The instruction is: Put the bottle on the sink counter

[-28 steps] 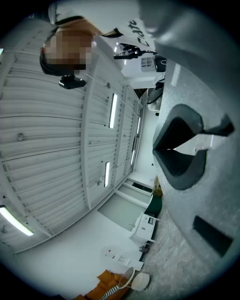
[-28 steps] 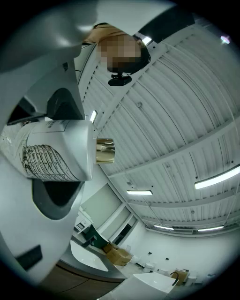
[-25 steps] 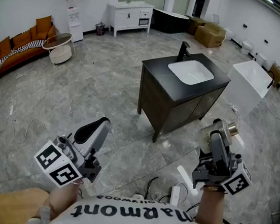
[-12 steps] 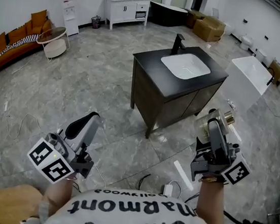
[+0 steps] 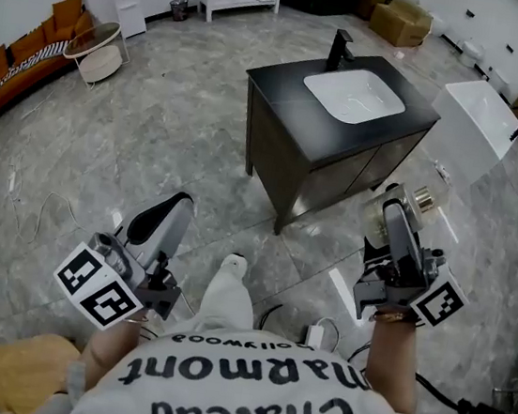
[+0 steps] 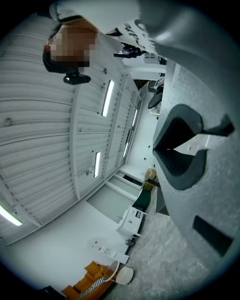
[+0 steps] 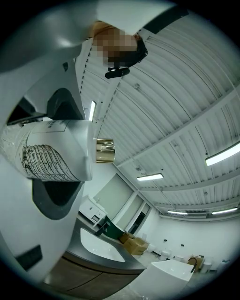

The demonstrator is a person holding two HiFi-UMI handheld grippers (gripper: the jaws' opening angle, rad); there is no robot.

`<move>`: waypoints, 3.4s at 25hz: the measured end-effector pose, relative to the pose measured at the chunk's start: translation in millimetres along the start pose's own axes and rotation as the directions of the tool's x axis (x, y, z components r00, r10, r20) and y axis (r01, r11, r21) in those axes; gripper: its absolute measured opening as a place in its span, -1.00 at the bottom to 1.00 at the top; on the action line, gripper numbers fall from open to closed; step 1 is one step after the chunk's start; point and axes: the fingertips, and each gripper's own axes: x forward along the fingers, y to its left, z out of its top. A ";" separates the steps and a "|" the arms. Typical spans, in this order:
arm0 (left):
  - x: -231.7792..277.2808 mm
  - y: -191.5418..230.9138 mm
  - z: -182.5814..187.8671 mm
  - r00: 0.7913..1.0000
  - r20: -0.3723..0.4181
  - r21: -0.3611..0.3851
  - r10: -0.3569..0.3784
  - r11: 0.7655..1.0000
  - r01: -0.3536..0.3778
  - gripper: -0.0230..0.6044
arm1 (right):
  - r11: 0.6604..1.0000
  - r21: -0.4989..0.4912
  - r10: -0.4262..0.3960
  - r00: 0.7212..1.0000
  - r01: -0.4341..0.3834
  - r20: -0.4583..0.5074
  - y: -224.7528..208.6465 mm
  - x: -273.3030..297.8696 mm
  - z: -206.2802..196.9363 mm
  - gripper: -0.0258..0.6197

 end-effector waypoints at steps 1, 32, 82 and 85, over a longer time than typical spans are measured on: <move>10.4 6.2 -0.7 1.000 -0.004 -0.002 -0.007 1.000 0.007 -0.88 | 1.000 -0.002 -0.008 1.000 0.008 -0.008 -9.4 4.3 -0.5 0.13; 349.6 255.1 20.8 0.951 -0.153 -0.101 -0.269 0.961 0.256 -0.88 | 0.929 0.015 -0.369 0.926 0.371 -0.077 -323.8 223.0 -27.6 0.13; 288.9 328.6 5.6 0.985 -0.169 -0.090 -0.022 0.996 0.007 -0.88 | 0.652 -0.507 -0.758 0.462 0.564 -0.461 -450.4 165.3 -196.7 0.13; 282.0 329.0 7.2 0.986 -0.166 -0.085 -0.008 0.996 -0.007 -0.88 | 0.639 -0.538 -0.769 0.472 0.550 -0.432 -449.6 165.4 -196.3 0.13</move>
